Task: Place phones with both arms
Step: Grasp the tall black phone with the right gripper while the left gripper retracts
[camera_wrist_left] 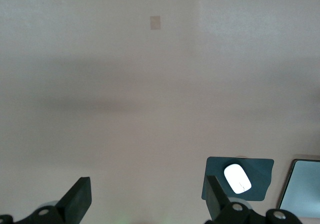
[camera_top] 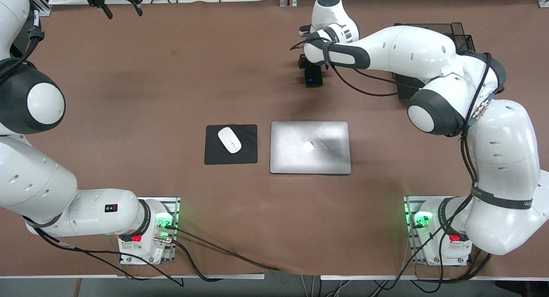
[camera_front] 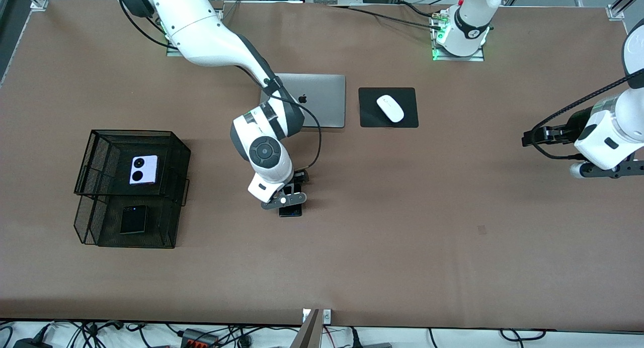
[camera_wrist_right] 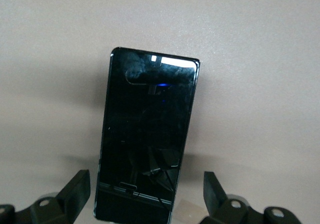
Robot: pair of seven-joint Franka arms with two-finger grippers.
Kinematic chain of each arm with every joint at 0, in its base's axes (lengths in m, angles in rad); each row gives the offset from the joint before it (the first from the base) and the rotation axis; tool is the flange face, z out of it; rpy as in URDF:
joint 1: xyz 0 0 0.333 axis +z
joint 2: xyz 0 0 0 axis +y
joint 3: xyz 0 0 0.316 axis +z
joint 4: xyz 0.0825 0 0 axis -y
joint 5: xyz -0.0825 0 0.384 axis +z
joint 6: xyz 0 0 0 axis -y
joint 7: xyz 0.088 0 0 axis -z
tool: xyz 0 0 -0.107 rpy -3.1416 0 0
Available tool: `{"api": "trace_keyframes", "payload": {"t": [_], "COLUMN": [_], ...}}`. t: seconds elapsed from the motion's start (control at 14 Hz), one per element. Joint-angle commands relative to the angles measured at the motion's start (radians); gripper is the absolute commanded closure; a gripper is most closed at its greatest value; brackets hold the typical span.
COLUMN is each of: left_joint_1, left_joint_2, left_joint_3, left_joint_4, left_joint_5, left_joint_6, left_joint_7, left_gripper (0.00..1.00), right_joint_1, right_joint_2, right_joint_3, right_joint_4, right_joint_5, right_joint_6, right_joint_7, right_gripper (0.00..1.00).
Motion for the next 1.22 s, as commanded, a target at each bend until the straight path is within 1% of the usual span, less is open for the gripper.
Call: {"api": "trace_keyframes", "payload": {"t": [0.0, 0.43, 0.57, 0.65, 0.79, 1.15], "left_joint_1": [-0.011, -0.018, -0.018, -0.015, -0.018, -0.032], "left_joint_2": [0.002, 0.005, 0.002, 0.002, 0.002, -0.001], "left_joint_3": [-0.006, -0.022, -0.02, -0.022, -0.031, -0.037], "left_joint_4": [0.015, 0.015, 0.015, 0.015, 0.015, 0.015], "left_joint_5": [0.02, 0.031, 0.035, 0.044, 0.067, 0.068], "left_joint_6": [-0.015, -0.015, -0.012, -0.014, -0.021, -0.035], "left_joint_7": [-0.022, -0.031, -0.017, -0.014, -0.013, 0.004], "left_gripper": [0.0, 0.0, 0.0, 0.0, 0.0, 0.0], "right_joint_1": [0.009, 0.005, 0.003, 0.003, 0.005, 0.005], "right_joint_2": [0.018, 0.032, 0.032, 0.032, 0.037, 0.048], "right_joint_3": [-0.009, -0.006, -0.007, -0.007, -0.007, -0.007], "right_joint_4": [0.002, 0.002, 0.003, 0.003, 0.003, 0.003], "right_joint_5": [0.017, 0.033, 0.101, 0.109, 0.111, 0.109], "right_joint_6": [0.04, 0.043, 0.043, 0.043, 0.043, 0.043], "right_joint_7": [0.033, 0.11, 0.11, 0.111, 0.116, 0.122], "right_gripper": [0.0, 0.0, 0.0, 0.0, 0.0, 0.0]}}
